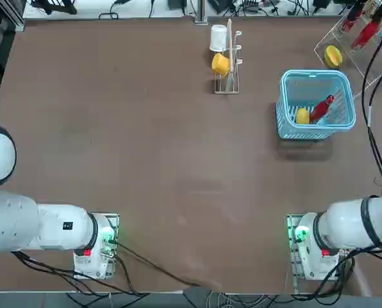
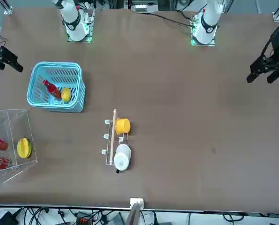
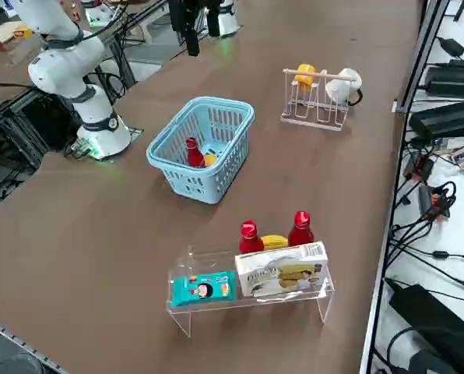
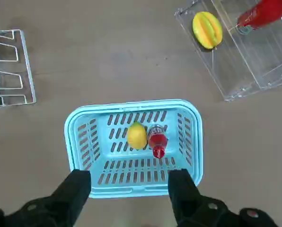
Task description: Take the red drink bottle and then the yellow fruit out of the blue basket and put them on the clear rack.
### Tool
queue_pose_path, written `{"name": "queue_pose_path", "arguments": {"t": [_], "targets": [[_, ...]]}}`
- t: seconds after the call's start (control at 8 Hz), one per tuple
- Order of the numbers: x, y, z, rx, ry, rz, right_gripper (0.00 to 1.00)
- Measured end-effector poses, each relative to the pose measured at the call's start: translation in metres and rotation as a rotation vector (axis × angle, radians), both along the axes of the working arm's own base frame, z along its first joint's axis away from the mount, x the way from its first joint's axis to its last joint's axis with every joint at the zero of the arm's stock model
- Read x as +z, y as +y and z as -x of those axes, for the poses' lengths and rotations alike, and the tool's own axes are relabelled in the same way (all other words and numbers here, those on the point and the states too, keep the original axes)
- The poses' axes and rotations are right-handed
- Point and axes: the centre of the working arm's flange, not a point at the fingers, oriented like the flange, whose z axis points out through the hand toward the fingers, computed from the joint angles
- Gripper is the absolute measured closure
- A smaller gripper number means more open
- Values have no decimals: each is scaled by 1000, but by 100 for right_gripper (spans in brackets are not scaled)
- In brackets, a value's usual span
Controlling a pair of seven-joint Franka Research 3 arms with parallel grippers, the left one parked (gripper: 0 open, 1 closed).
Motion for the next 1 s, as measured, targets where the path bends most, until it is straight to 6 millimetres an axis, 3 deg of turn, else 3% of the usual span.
{"name": "queue_pose_path", "arguments": {"t": [0.62,0.88,1.0], "targets": [[-5,-3,-1,12,18,52,0],[-23,-5,-5,39,35,61,0],[-45,-5,-5,45,30,61,0]]}}
